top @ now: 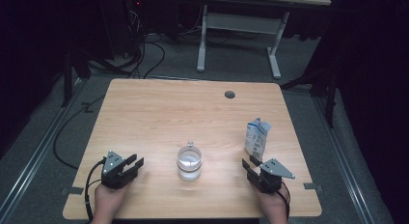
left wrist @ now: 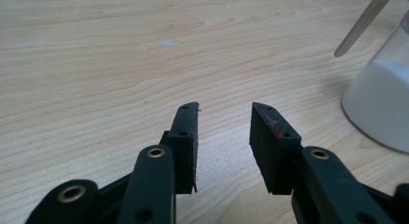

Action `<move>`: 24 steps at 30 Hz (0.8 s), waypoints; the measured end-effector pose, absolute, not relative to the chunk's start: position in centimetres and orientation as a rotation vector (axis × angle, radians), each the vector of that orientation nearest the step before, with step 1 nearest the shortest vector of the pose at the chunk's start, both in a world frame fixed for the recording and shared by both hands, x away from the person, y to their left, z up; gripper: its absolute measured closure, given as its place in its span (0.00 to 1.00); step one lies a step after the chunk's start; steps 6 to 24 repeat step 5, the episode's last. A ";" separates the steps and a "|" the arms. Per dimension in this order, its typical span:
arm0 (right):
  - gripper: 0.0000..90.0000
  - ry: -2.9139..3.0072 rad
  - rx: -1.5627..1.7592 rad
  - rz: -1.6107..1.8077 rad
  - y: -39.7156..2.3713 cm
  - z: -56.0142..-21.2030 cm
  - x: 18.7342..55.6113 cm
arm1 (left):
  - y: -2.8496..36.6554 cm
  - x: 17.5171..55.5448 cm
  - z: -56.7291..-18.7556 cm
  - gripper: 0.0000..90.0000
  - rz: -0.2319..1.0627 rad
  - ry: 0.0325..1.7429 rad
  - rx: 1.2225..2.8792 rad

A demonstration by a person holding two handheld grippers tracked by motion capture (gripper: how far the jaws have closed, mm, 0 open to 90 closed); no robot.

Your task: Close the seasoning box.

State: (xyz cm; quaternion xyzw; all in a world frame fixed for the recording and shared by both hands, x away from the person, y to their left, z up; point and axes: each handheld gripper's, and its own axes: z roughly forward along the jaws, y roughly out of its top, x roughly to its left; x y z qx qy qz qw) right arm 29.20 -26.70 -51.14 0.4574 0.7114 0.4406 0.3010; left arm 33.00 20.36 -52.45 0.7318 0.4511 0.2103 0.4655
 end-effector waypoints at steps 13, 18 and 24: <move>0.70 1.898 1.210 1.167 -26.5 -51.2 29.3 | 20.5 32.9 -52.4 0.70 0.519 1.109 1.796; 0.70 1.898 1.210 1.167 -26.5 -51.2 29.3 | 20.5 32.9 -52.4 0.70 0.519 1.109 1.796; 0.70 1.898 1.210 1.167 -26.5 -51.2 29.3 | 20.5 32.9 -52.4 0.70 0.519 1.109 1.796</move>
